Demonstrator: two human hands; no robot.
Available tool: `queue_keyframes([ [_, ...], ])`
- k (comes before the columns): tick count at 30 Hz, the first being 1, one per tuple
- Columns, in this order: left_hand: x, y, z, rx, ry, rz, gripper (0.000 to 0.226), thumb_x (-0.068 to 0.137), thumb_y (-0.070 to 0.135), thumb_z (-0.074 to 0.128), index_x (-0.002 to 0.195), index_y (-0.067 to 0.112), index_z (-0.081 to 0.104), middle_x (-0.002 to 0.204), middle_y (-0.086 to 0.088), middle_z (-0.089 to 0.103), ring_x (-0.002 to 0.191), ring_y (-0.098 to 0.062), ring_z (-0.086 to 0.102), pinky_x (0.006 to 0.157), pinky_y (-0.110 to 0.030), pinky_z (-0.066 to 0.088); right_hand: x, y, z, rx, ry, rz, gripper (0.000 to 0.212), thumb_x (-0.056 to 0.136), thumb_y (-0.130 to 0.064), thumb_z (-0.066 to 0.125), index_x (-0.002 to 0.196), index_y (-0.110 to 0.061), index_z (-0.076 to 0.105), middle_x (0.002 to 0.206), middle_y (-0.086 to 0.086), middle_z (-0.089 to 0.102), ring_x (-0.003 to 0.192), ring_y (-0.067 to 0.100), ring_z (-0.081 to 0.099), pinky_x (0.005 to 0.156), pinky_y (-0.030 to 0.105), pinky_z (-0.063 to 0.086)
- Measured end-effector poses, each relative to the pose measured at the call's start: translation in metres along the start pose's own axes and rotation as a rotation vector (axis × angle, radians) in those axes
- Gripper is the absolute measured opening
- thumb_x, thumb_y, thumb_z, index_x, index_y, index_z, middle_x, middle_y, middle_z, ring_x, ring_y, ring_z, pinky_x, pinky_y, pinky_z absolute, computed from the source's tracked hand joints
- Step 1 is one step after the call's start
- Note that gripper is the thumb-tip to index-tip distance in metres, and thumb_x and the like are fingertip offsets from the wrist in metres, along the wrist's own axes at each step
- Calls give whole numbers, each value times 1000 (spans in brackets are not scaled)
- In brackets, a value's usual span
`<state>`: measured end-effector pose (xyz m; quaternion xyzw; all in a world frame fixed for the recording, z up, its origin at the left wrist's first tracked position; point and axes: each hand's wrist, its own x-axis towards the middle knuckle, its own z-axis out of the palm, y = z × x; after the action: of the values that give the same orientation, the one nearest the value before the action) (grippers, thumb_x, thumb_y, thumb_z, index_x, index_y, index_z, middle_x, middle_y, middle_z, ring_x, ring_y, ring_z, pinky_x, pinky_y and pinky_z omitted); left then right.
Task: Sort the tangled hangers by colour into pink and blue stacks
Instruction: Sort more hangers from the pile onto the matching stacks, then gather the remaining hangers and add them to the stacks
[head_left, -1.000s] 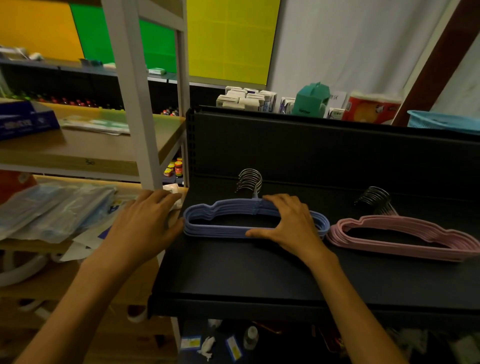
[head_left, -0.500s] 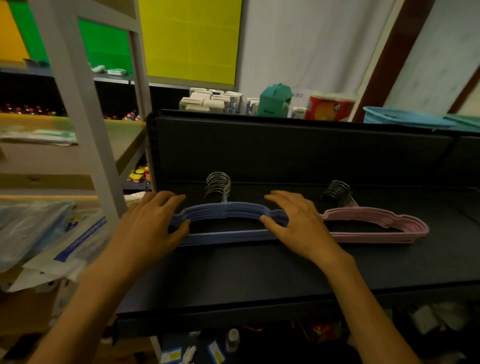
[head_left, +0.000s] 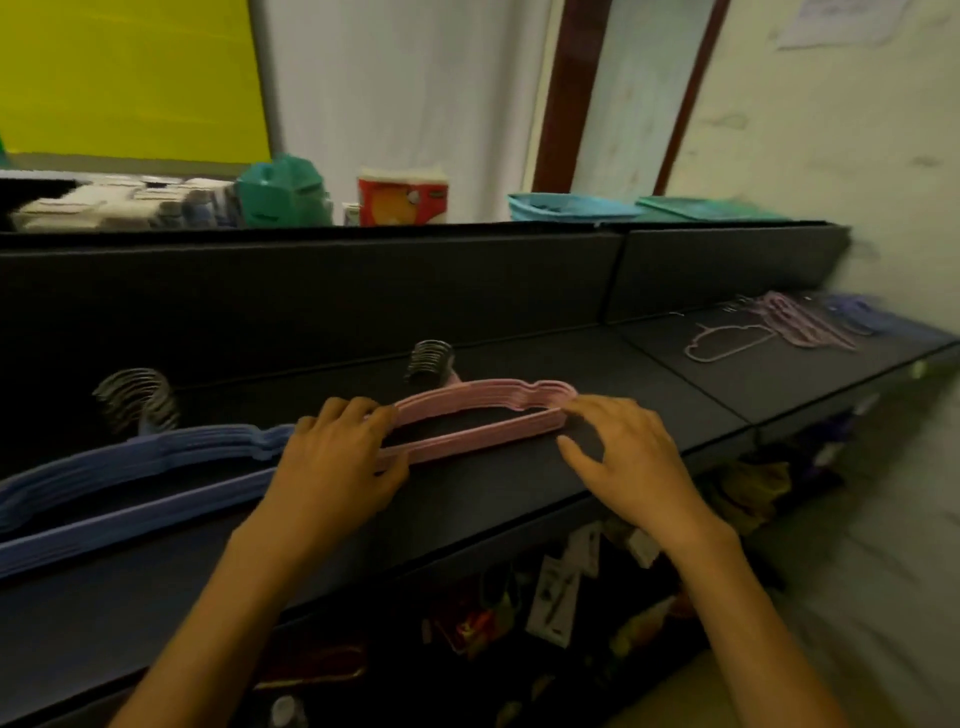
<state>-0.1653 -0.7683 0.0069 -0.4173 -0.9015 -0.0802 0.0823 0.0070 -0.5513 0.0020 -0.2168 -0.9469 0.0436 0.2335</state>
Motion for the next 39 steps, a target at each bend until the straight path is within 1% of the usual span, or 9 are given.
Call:
queue_keyframes([
  [4,31,83,18,-12,8,68,59,88,55,44,140,28,32,144,2,35,131,-20,33,106,-39,31,-19,85,-25,-41,11,76,46,88,-48,49,128,-26,54,131,-8,53,122,12,45,103,29,29],
  [8,58,164,34,-71,51,191,59,88,53,45,140,27,34,143,2,38,130,-19,34,103,-37,32,-42,167,-50,-95,-1,146,45,90,-45,51,131,-27,50,134,-10,49,125,11,40,105,29,27],
  [10,74,200,40,-73,64,231,61,88,54,43,142,26,32,143,2,38,131,-19,34,104,-37,31,-50,205,-60,-131,4,179,45,90,-46,51,131,-27,50,134,-10,49,125,10,40,104,28,27],
  [16,124,292,62,-105,16,340,63,89,54,42,144,26,29,144,3,36,131,-19,33,102,-37,33,-67,297,-77,-150,17,289,43,90,-43,53,129,-26,52,132,-10,51,123,12,42,97,25,27],
  [24,210,399,101,-133,-38,447,64,90,53,41,146,26,25,147,3,31,133,-18,29,105,-37,30,-60,422,-69,-149,28,392,41,90,-43,54,127,-27,54,130,-10,53,120,11,44,97,27,31],
  [28,264,448,121,-140,-40,445,65,90,54,41,146,25,25,147,2,31,133,-18,28,106,-39,29,-34,491,-64,-132,22,405,40,88,-43,54,125,-25,56,127,-8,55,117,13,48,96,31,36],
  [33,339,495,125,-135,-51,353,66,88,55,44,145,27,24,147,1,30,134,-20,27,108,-42,28,33,571,-65,-103,-7,363,40,88,-41,57,124,-26,55,126,-8,56,116,14,48,96,32,39],
  [36,370,511,128,-105,-60,298,68,88,55,45,145,27,20,148,1,27,136,-20,25,109,-42,26,73,606,-58,-59,-23,341,41,88,-43,55,126,-29,52,130,-9,53,121,12,44,102,34,37],
  [39,393,518,130,-56,-56,249,69,88,55,46,145,27,19,149,1,26,136,-20,24,110,-41,25,106,633,-47,-13,-42,304,42,89,-41,56,128,-27,52,132,-7,52,124,13,43,104,34,35],
])
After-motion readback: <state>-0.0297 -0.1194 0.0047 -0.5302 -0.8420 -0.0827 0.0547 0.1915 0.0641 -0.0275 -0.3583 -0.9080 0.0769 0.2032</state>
